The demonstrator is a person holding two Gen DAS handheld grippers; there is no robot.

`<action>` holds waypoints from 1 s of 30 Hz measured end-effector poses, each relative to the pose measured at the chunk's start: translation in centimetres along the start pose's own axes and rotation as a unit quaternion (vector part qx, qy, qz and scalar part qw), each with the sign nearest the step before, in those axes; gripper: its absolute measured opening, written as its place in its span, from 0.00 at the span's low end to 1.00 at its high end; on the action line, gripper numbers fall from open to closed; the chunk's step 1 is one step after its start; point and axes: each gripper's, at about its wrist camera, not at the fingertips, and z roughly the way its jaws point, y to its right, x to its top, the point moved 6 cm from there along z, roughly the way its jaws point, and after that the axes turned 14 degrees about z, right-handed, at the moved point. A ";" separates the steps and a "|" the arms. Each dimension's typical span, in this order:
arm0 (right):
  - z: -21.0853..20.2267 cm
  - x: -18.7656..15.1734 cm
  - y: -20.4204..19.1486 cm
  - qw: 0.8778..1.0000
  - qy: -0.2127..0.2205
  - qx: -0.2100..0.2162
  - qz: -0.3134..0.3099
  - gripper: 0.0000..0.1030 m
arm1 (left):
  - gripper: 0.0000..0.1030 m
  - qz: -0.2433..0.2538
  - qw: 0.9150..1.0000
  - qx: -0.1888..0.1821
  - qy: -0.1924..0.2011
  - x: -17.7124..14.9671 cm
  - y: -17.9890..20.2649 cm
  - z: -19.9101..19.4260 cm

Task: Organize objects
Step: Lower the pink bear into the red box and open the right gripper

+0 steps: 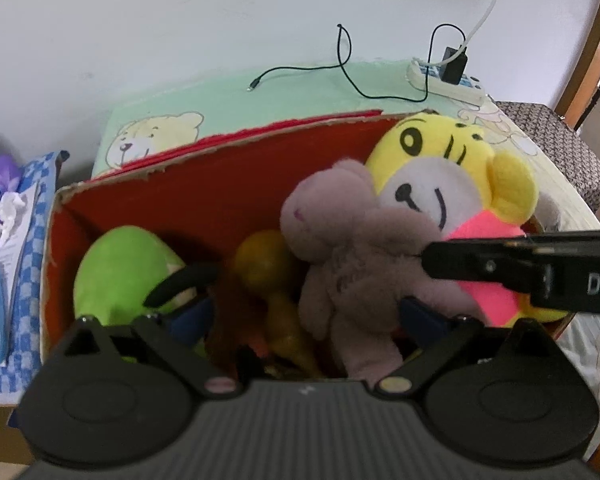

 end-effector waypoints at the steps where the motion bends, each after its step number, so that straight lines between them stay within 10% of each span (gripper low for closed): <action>1: 0.0 -0.1 0.1 1.000 0.001 -0.004 -0.002 0.18 | 0.96 0.000 1.000 0.001 -0.002 0.0 0.1 0.1; 30: -2.2 -1.0 1.2 1.000 0.015 0.017 0.002 0.13 | 0.91 -0.002 0.997 0.075 -0.019 0.3 2.2 -1.5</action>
